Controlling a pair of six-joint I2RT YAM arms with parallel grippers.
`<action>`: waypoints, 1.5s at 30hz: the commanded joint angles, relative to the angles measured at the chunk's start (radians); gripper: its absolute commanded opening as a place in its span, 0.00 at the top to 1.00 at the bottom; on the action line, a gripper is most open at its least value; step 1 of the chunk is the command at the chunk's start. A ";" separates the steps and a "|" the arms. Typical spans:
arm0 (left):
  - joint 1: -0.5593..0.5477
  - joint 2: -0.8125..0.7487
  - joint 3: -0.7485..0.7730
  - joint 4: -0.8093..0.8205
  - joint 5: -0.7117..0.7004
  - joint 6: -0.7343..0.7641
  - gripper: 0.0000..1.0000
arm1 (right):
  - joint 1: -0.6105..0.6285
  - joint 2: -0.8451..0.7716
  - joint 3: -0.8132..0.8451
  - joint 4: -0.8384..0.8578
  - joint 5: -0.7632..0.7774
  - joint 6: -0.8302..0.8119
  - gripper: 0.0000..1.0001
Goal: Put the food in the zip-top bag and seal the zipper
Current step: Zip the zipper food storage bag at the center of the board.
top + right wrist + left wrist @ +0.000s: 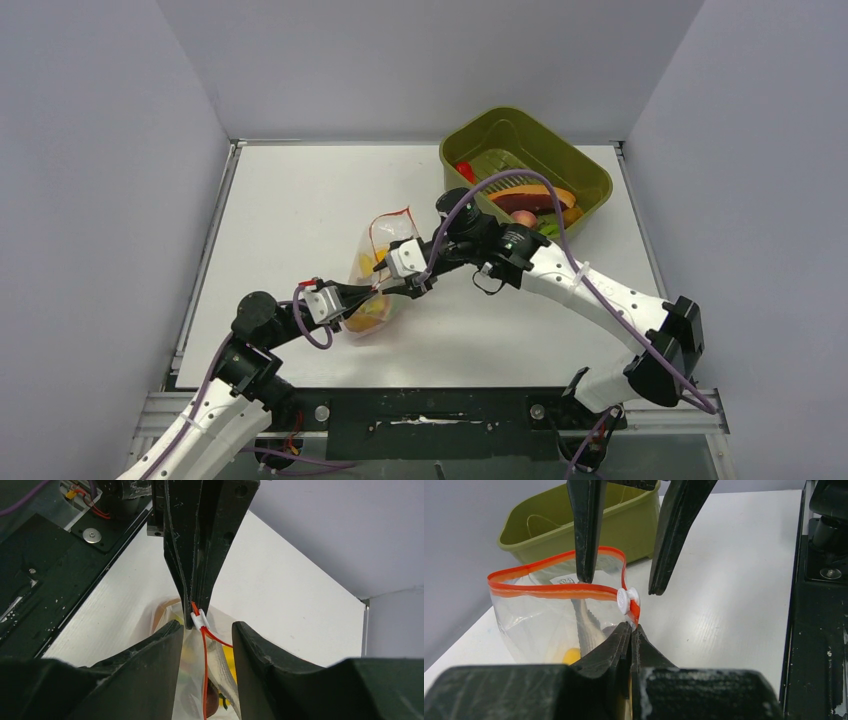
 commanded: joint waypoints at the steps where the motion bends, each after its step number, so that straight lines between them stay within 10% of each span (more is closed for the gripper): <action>1: 0.000 -0.004 0.013 0.031 0.038 0.007 1.00 | 0.005 0.021 0.058 -0.008 -0.046 -0.045 0.60; 45: 0.000 -0.110 -0.013 0.033 0.080 0.043 1.00 | -0.092 0.041 0.024 -0.071 -0.039 -0.117 1.00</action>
